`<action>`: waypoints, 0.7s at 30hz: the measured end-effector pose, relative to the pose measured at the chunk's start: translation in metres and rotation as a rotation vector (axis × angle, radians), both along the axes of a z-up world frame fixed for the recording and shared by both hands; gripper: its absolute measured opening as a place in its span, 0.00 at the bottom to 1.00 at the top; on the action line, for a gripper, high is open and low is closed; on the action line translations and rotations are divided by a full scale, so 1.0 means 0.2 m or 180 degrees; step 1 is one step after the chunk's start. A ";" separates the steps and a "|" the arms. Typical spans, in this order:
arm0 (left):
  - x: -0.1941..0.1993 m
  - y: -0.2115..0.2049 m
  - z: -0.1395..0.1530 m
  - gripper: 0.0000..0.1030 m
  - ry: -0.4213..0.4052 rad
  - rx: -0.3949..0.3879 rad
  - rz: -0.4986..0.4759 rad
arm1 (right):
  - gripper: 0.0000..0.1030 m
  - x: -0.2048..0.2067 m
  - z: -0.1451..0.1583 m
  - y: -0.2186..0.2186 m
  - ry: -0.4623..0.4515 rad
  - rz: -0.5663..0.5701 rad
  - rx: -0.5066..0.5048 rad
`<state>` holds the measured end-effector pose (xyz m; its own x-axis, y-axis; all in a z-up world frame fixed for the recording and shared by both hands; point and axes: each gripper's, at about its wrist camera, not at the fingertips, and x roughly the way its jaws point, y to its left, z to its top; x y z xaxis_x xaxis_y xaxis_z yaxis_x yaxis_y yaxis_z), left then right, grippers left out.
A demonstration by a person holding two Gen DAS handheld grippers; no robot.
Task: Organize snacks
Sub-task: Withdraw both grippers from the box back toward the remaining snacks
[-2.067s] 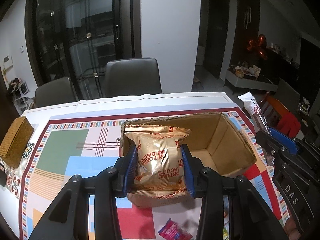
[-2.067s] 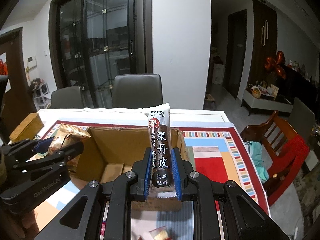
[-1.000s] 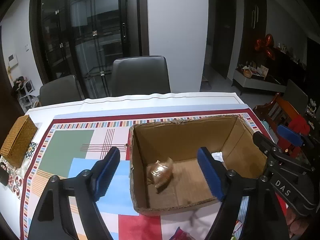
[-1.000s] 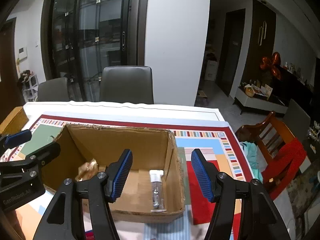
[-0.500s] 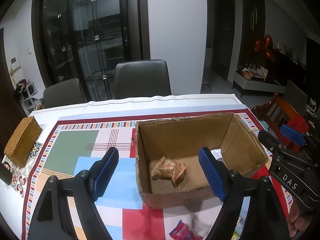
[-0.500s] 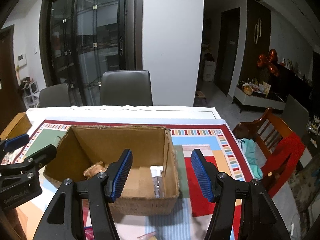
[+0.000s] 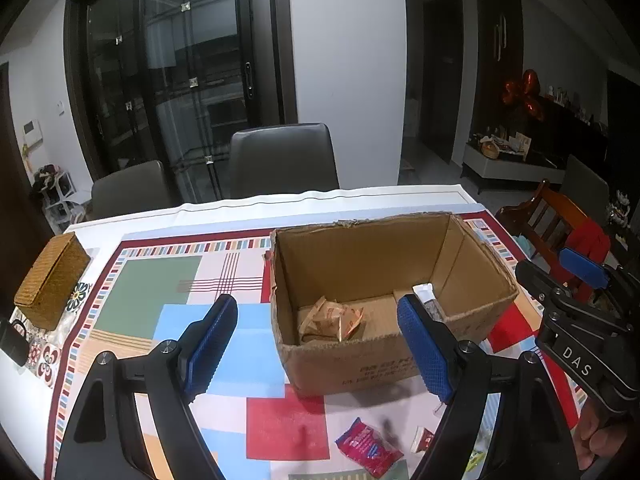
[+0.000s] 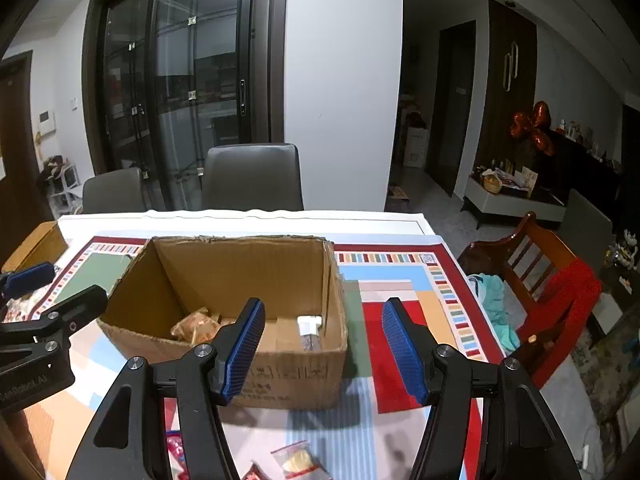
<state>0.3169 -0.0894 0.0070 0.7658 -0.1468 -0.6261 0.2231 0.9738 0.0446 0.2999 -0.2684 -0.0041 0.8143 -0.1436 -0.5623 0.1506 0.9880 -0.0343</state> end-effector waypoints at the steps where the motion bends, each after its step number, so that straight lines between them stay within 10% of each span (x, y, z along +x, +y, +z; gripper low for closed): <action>1: -0.01 0.00 0.00 0.80 0.0011 -0.0002 -0.0007 | 0.60 -0.01 0.00 0.00 -0.0003 -0.0006 -0.0004; 21: -0.20 0.00 -0.03 0.80 -0.0003 -0.0003 -0.0072 | 0.60 -0.15 -0.05 -0.01 0.0012 -0.0023 -0.0026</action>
